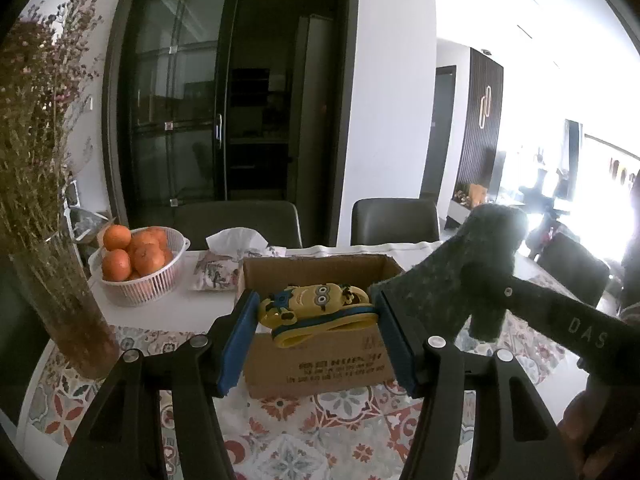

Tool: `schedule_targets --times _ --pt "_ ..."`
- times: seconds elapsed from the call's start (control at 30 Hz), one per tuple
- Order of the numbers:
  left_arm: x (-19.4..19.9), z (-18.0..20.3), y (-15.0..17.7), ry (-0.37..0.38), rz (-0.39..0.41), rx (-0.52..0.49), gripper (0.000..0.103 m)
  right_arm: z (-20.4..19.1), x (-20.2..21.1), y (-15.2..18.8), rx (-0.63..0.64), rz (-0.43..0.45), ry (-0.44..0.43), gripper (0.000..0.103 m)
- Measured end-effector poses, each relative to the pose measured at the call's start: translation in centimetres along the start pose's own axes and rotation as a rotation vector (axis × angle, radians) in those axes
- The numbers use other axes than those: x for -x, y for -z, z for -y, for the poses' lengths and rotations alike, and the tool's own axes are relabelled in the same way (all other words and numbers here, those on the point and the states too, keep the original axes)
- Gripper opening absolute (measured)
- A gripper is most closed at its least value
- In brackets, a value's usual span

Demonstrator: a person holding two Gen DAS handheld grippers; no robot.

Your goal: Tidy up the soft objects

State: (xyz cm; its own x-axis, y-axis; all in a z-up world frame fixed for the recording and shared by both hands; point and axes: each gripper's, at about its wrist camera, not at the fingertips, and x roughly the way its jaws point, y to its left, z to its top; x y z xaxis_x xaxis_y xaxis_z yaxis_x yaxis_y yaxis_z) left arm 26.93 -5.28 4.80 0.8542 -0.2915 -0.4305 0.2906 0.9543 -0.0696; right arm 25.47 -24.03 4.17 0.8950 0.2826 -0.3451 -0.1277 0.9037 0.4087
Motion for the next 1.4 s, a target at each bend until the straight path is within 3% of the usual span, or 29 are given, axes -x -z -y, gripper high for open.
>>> schedule_targets --times 0.57,0.97,1.4 --pt "-5.1 -1.3 -1.7 -0.026 -0.027 -0.02 0.059 0.3 -5.2 -2.9 0.055 -0.016 0.017 0.012" --pt "-9.8 -2.7 -1.2 -0.039 -0.088 -0.018 0.059 1.6 -11.0 -3.2 0.055 -0.125 0.019 0.012" --pt "-15.2 -2.7 0.1 -0.027 -0.209 -0.024 0.06 4.4 -15.8 -1.5 0.026 -0.26 0.057 0.012"
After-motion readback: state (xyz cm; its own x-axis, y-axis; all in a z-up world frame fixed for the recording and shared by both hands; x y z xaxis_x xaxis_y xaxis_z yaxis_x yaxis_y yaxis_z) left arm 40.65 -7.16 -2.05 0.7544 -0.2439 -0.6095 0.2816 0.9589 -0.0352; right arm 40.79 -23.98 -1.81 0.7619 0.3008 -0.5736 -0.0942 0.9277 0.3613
